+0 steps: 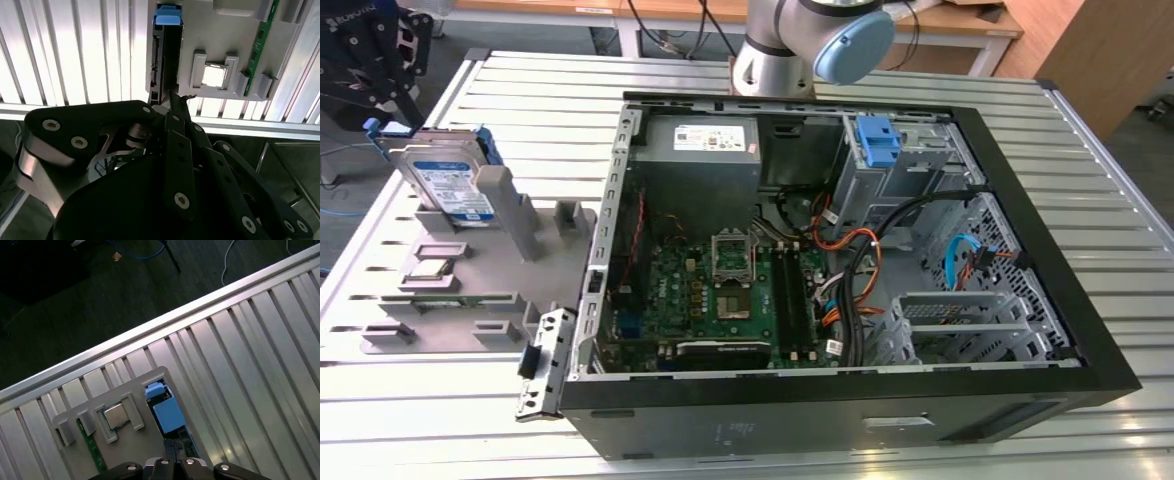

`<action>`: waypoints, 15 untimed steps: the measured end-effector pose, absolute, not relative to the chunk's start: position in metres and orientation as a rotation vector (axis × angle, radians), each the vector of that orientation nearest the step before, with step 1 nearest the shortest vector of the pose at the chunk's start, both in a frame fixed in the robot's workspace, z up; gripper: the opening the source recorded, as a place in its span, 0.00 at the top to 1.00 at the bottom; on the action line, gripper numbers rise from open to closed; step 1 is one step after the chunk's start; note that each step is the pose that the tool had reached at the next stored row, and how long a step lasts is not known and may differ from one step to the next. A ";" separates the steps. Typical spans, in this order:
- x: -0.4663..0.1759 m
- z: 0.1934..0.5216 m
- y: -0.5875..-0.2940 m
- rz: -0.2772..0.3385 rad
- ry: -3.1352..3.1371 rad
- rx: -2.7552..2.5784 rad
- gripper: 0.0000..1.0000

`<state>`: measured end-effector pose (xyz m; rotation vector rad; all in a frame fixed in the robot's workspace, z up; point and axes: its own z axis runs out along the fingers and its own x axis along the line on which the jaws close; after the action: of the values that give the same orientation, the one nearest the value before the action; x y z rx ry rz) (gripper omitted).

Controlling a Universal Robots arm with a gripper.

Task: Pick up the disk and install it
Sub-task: 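Pick up the disk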

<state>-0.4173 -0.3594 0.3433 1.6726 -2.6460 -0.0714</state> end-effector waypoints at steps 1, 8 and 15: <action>-0.417 0.343 -0.359 -0.071 -2.631 1.696 0.89; -0.417 0.343 -0.359 -0.070 -2.515 1.859 0.89; -0.417 0.343 -0.359 -0.068 -2.389 2.013 0.89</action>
<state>-0.4173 -0.3594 0.3430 2.0132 -2.3892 -0.0683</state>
